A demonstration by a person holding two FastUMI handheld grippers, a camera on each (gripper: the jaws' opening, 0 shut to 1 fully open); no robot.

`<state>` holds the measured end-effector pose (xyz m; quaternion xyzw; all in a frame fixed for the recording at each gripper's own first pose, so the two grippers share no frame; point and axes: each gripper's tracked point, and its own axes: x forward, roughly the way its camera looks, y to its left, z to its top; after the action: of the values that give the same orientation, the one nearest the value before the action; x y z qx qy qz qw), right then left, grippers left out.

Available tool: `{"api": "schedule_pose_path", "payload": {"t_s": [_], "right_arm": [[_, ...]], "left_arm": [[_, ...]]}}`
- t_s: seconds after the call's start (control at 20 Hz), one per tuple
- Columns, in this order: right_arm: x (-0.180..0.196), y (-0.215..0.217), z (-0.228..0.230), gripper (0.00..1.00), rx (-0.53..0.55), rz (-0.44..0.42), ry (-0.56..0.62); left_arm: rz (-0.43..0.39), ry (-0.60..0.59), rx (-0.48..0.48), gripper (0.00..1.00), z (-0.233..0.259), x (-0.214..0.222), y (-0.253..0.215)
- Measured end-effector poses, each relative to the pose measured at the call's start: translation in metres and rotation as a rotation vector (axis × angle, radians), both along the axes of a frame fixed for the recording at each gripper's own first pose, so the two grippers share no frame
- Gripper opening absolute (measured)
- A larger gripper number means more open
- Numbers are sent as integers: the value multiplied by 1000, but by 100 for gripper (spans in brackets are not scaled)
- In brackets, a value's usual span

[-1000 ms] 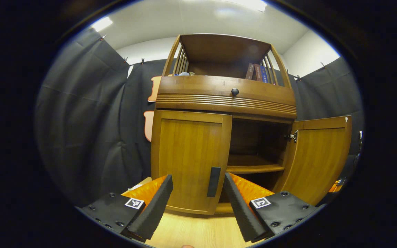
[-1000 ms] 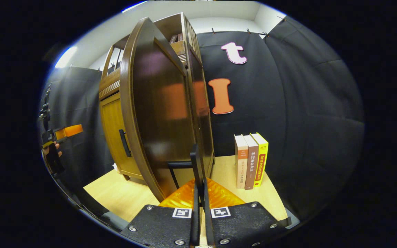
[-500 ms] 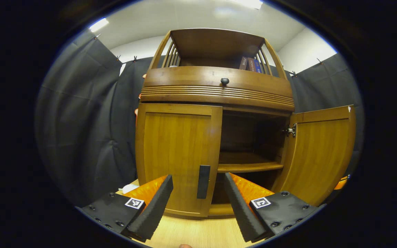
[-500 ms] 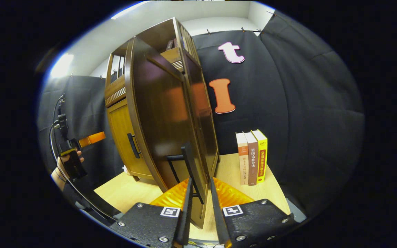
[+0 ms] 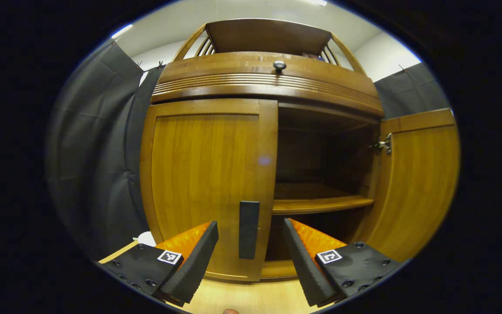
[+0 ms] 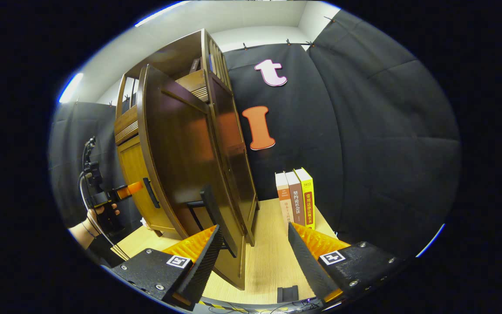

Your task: Open the right door of the double-door shoe cabinet with the right hand, and open the left door with the left hand.

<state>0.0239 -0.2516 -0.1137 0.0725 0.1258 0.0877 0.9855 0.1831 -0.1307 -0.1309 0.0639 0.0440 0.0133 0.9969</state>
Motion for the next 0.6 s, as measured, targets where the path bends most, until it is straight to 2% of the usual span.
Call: {"api": "schedule_pose_path", "payload": {"t_s": [0.05,0.3,0.6], "right_arm": [[0,-4,1,93,-7,-10,-3],[4,-18,4,94,-24,-60,-6],[7,-31,5,94,-10,-106,-2]], "left_arm": [[12,15,8,94,-9,8,6],[9,57,-21,94,-37,33,12],[-54,60,-15,76,-45,48,-3]]}}
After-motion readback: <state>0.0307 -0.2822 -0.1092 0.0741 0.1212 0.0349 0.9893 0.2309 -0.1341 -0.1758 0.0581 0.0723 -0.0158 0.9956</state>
